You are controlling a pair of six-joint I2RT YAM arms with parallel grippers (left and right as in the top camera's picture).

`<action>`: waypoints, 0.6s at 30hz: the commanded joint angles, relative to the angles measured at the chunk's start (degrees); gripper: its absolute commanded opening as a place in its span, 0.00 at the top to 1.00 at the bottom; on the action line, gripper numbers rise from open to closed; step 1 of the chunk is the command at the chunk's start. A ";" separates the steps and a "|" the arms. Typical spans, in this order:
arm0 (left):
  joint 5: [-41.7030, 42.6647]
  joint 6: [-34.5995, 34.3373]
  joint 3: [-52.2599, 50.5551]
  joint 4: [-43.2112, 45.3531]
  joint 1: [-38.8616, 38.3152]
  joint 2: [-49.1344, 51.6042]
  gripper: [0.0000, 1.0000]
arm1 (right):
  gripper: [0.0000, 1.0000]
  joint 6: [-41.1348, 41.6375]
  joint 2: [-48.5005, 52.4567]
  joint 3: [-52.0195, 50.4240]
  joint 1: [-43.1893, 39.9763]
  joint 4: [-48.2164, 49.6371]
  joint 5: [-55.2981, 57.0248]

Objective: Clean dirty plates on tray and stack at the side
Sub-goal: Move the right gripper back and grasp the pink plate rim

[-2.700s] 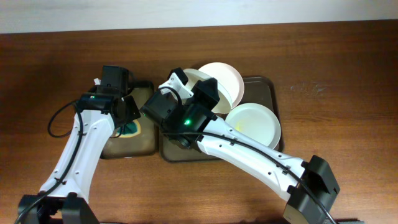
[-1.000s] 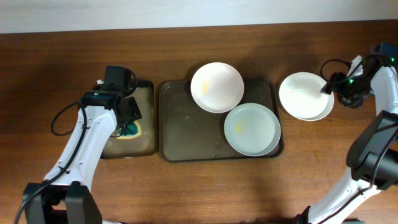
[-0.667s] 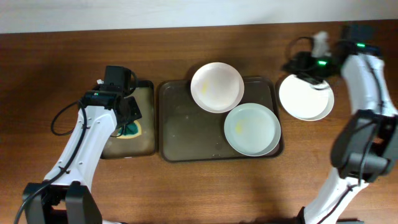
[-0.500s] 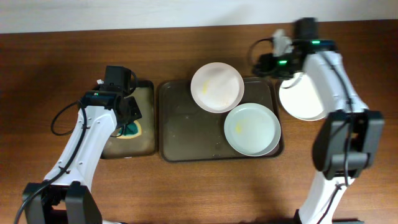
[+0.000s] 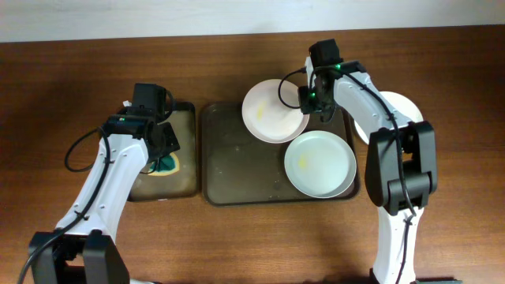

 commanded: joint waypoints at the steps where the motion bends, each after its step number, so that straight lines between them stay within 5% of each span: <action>1: -0.02 0.31 0.35 0.35 0.33 0.48 1.00 | 0.79 0.50 1.14 0.44 -0.09 0.15 -1.14; 10: -0.02 0.31 0.35 0.31 0.33 0.48 1.00 | 0.81 0.50 1.64 0.44 -0.04 -0.44 -4.98; 13: -0.02 0.31 0.35 0.31 0.33 0.48 1.00 | 0.96 0.50 2.56 0.44 -0.04 -1.18 -5.09; 18: 0.09 0.28 0.35 0.55 0.31 0.48 1.00 | 0.96 0.42 3.10 0.44 0.74 -1.33 -14.40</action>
